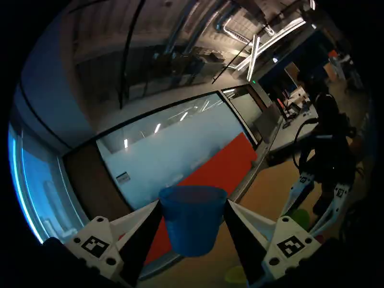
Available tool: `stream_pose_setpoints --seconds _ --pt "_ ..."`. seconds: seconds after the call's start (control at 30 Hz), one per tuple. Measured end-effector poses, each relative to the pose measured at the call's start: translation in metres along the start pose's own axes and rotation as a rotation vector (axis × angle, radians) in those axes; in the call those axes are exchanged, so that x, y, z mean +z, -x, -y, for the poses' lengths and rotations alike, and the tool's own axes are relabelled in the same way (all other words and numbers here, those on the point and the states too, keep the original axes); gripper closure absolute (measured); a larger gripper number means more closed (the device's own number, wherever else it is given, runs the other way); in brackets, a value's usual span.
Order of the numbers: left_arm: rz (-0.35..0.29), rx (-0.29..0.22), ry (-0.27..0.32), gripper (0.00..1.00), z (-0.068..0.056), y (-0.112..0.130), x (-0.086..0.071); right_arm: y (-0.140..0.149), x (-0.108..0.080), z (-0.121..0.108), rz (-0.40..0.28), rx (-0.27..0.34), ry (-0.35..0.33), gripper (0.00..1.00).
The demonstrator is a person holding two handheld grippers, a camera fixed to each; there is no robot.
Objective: Pour water
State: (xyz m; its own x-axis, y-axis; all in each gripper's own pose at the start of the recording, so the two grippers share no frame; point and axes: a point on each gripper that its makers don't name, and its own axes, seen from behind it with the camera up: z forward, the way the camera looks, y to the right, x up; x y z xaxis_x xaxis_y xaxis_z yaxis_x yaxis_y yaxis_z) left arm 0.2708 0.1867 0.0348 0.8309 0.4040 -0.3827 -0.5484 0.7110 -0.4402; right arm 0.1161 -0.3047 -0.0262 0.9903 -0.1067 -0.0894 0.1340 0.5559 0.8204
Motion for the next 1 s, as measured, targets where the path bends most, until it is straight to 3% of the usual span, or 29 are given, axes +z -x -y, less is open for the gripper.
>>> stream_pose_setpoints --seconds 0.2,0.4,0.6,1.0 --pt "0.016 -0.209 0.026 0.15 0.005 0.008 -0.001 -0.003 -0.002 -0.001 -0.005 -0.001 0.004 0.1" --pt "0.026 -0.363 0.055 0.15 0.004 0.014 0.003 -0.006 -0.003 -0.002 -0.009 -0.002 0.006 0.1" --pt "0.025 -0.423 0.081 0.15 -0.002 0.016 0.003 -0.007 -0.004 -0.003 -0.011 -0.003 0.008 0.1" --pt "0.049 -0.439 0.094 0.14 -0.005 0.021 -0.001 -0.008 -0.004 -0.002 -0.009 -0.002 0.006 0.1"
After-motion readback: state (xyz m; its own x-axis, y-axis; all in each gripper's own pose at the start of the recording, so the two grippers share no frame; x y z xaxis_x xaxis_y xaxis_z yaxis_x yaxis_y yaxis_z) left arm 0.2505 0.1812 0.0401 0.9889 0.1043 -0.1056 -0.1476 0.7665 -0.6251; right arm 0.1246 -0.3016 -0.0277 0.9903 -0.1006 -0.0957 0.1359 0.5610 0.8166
